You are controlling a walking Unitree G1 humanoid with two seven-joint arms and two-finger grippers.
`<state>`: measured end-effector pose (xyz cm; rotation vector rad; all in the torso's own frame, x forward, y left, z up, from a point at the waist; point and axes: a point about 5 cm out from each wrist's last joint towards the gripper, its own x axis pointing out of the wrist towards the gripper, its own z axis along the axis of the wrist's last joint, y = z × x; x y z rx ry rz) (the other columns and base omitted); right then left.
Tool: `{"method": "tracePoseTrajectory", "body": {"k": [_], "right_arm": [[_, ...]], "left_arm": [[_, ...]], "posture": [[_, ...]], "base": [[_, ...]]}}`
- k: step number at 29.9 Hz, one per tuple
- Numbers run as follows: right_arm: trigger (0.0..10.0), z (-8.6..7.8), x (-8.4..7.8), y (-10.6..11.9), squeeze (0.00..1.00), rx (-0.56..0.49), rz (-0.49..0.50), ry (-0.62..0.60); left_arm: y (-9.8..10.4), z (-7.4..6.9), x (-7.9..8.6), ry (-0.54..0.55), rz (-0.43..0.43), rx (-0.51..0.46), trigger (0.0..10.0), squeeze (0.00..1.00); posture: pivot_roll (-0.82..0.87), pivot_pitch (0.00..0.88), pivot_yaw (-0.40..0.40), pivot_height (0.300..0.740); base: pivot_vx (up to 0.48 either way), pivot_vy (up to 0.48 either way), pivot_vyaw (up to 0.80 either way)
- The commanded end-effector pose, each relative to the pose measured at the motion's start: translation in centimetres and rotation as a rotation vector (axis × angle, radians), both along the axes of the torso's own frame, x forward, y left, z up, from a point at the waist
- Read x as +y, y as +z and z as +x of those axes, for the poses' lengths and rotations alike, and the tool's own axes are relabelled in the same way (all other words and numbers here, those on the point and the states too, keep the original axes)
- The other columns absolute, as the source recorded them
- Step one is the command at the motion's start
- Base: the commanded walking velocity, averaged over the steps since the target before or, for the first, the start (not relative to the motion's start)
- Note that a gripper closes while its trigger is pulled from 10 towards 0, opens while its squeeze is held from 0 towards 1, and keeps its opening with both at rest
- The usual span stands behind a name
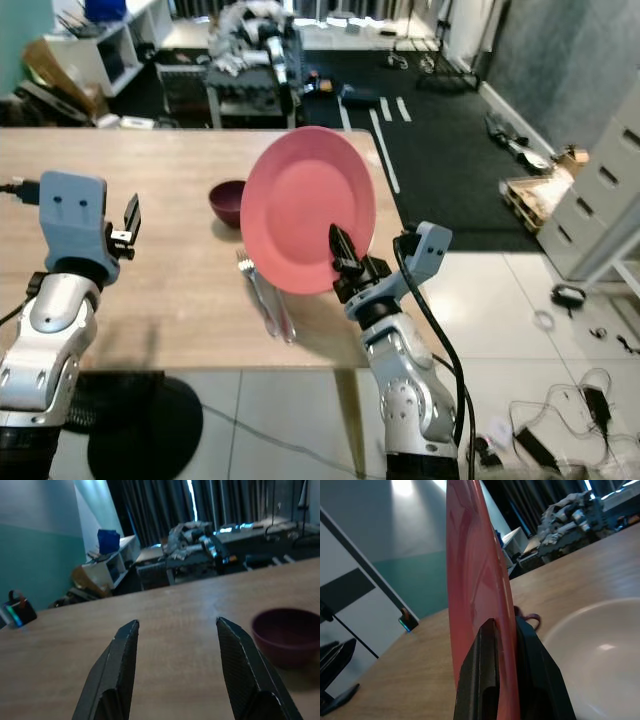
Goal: Setting the table
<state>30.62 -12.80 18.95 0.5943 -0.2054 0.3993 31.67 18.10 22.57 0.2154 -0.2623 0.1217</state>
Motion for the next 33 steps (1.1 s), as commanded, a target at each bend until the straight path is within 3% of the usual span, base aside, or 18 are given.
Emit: {"method": "tracePoseTrajectory", "body": {"k": [1,6,10,17,23,33], "right_arm": [[10.0,-0.2,0.4,-0.3,0.0,0.011,0.001,0.039],[10.0,-0.6,0.3,-0.6,0.0,0.014,-0.072,0.09],[10.0,-1.7,0.2,-0.6,0.0,-0.003,-0.199,0.189],[10.0,-3.5,1.7,-0.5,0.0,-0.012,-0.265,0.355],[10.0,-3.2,4.5,-2.0,0.0,0.101,-0.267,0.338],[10.0,-2.0,8.7,-5.4,0.0,0.233,-0.304,0.346]], "left_arm": [[-0.8,-0.2,0.0,-0.016,0.015,0.037,10.0,0.0],[-0.5,-0.8,-1.0,-0.145,0.039,0.027,10.0,0.0],[-0.2,-1.8,-2.0,-0.312,0.079,0.039,10.0,0.0],[-0.2,-1.9,-2.2,-0.349,0.111,0.052,10.0,0.0],[-0.3,-2.2,-2.8,-0.423,0.135,0.078,10.0,0.0],[-0.1,-2.0,-3.3,-0.434,0.131,0.076,10.0,0.0]], "posture": [[0.04,0.0,0.091,0.74],[0.04,0.0,0.091,0.74],[0.04,0.0,0.086,0.74],[0.04,0.0,0.085,0.74],[0.05,0.0,0.08,0.74],[0.06,0.0,0.082,0.74]], "base": [[0.0,0.0,0.0],[0.0,0.0,0.0],[0.0,0.0,0.0],[0.0,0.0,0.0],[0.0,0.0,0.0],[0.0,0.0,0.0]]}}
